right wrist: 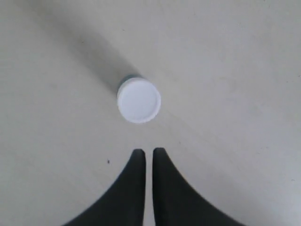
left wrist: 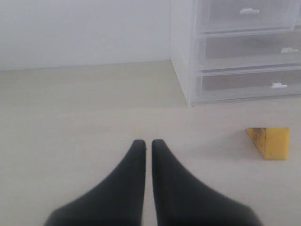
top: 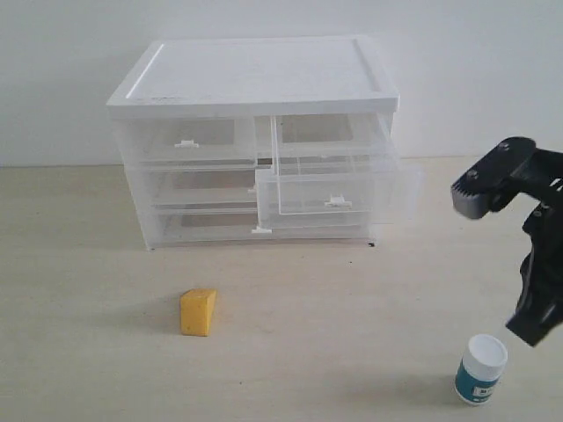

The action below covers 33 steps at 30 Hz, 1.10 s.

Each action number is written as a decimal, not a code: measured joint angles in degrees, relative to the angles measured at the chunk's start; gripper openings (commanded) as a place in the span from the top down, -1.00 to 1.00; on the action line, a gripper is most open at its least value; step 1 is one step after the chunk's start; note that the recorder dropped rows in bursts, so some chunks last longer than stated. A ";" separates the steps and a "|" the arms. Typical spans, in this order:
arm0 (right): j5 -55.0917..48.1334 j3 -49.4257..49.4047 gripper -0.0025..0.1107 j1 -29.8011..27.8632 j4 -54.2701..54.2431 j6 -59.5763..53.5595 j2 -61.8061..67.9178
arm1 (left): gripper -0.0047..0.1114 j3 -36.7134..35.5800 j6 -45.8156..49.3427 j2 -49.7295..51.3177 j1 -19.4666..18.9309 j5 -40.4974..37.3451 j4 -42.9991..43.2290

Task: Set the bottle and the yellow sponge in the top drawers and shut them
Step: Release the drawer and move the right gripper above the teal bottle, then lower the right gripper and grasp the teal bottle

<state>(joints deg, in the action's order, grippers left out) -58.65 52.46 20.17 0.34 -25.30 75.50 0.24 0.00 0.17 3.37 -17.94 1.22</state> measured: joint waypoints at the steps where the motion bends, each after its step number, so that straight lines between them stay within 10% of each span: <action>1: 1.48 0.00 0.95 -2.85 -4.14 -1.04 0.36 | 0.85 0.00 0.00 0.00 0.00 0.00 0.00; 11: 2.88 0.00 -0.33 -5.71 -13.64 -4.89 5.61 | 0.85 0.00 0.00 0.00 0.00 0.00 0.00; 33: 6.56 0.00 -0.14 -5.13 -11.51 -0.56 18.27 | 0.85 0.00 0.00 0.00 0.00 0.00 0.00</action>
<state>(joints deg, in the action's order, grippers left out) -52.09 52.46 15.04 -11.16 -25.86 93.77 0.24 0.00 0.17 3.37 -17.94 1.22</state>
